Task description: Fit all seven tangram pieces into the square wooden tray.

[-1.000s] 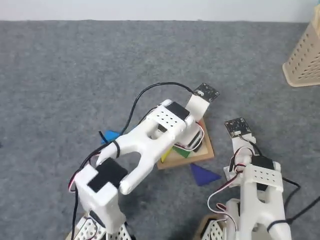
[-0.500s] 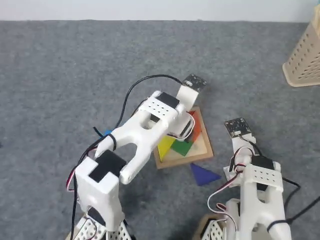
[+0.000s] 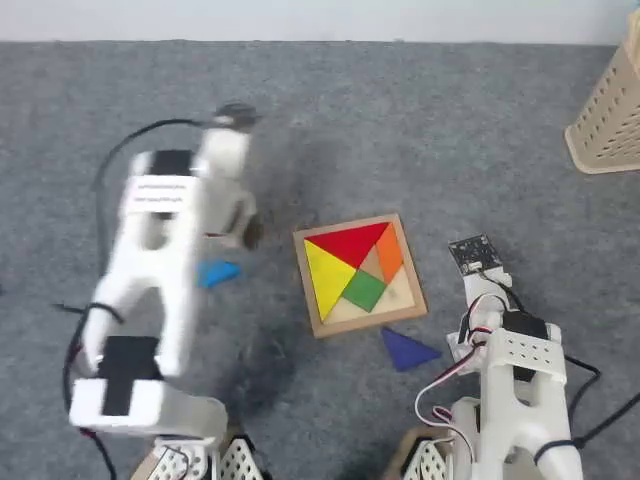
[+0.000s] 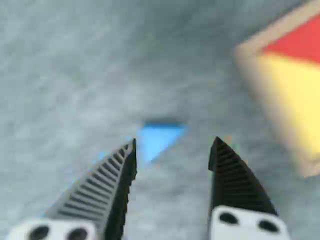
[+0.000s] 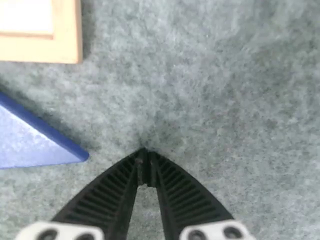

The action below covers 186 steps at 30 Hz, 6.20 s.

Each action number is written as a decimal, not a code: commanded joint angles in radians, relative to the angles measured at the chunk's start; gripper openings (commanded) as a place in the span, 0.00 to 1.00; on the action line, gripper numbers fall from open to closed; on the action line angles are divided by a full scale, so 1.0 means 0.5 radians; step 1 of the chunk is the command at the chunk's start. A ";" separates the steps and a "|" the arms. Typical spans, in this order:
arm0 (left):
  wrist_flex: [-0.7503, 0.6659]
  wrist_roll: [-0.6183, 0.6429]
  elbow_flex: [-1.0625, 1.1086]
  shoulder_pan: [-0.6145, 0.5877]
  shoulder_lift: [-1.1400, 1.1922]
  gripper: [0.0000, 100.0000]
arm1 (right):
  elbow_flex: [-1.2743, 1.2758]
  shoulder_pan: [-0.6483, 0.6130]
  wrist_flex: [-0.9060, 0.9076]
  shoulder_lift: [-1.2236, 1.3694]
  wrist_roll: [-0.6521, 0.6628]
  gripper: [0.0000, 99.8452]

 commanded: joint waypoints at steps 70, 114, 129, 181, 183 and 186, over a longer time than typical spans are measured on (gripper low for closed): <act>0.273 -0.709 0.097 0.549 -0.114 0.09 | 0.006 -0.026 -0.035 -0.063 0.028 0.01; -0.120 -0.209 0.152 1.203 0.203 0.17 | 0.009 -0.026 -0.035 -0.063 0.028 0.01; -0.798 0.160 0.947 0.021 -0.451 0.17 | -0.540 -0.293 0.348 -0.038 -0.114 0.01; -1.129 0.160 1.002 -0.239 -0.147 0.17 | -0.921 -0.259 0.339 0.741 0.230 0.04; -1.129 0.160 1.002 -0.239 -0.144 0.17 | -1.053 -0.290 0.443 0.735 0.071 0.04; -1.129 0.160 1.002 -0.236 -0.144 0.17 | -1.274 -0.434 0.560 0.744 -0.295 0.04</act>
